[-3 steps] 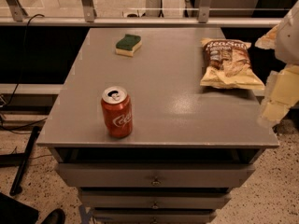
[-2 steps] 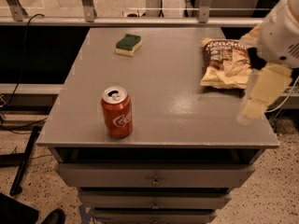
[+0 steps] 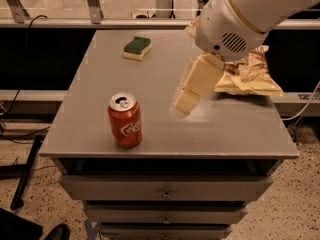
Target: Pick coke can
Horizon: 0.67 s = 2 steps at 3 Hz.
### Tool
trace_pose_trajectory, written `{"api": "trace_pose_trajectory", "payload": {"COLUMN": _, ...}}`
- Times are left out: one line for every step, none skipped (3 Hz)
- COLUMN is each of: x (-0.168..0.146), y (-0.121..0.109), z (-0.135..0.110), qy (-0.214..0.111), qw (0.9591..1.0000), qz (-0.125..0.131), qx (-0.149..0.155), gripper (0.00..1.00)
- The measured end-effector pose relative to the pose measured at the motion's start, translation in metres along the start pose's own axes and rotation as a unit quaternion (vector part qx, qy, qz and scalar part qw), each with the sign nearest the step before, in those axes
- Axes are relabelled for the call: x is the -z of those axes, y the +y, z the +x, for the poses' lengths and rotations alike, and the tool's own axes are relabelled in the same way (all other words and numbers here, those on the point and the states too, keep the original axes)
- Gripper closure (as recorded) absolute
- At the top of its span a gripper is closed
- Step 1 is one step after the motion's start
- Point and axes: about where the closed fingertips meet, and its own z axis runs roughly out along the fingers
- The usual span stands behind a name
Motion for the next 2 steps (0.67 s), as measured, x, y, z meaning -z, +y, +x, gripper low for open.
{"api": "trace_pose_trajectory", "payload": {"x": 0.000, "y": 0.000, "z": 0.000, "qy": 0.000, "qw": 1.0000, "qz": 0.000, "qx": 0.000, "gripper": 0.00}}
{"api": "trace_pose_trajectory", "payload": {"x": -0.005, "y": 0.004, "z": -0.012, "qy": -0.045, "qw": 0.9989, "qz": 0.005, "qx": -0.006, "gripper": 0.00}}
